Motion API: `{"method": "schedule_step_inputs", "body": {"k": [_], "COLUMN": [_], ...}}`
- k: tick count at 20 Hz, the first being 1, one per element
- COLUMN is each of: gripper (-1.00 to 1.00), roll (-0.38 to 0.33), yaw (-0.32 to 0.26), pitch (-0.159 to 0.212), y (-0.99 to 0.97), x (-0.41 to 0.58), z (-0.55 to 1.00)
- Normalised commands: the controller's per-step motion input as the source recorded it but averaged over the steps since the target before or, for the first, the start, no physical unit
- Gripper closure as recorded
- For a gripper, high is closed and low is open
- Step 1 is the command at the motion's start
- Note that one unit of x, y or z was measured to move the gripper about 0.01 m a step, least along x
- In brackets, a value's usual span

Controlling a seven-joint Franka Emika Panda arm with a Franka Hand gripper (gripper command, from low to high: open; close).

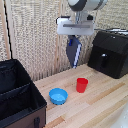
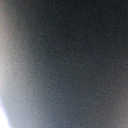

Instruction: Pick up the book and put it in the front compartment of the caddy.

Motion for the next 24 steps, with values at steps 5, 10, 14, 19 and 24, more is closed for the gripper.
{"method": "schedule_step_inputs", "body": {"k": [5,10,14,19,24], "gripper": [1.0,1.0,1.0,1.0,1.0], "roll": [0.08,0.1,0.116,0.095,0.02], "yaw": [-0.283,-0.255,-0.229,-0.188,-0.086], "pitch": [-0.006,0.004,0.005,0.005,0.005], "y": [0.16,0.2,0.28,0.42,0.66], "x": [-0.024,-0.027,-0.007,-0.001,-0.12], "z": [0.44,0.27,0.23,0.24,0.31]}}
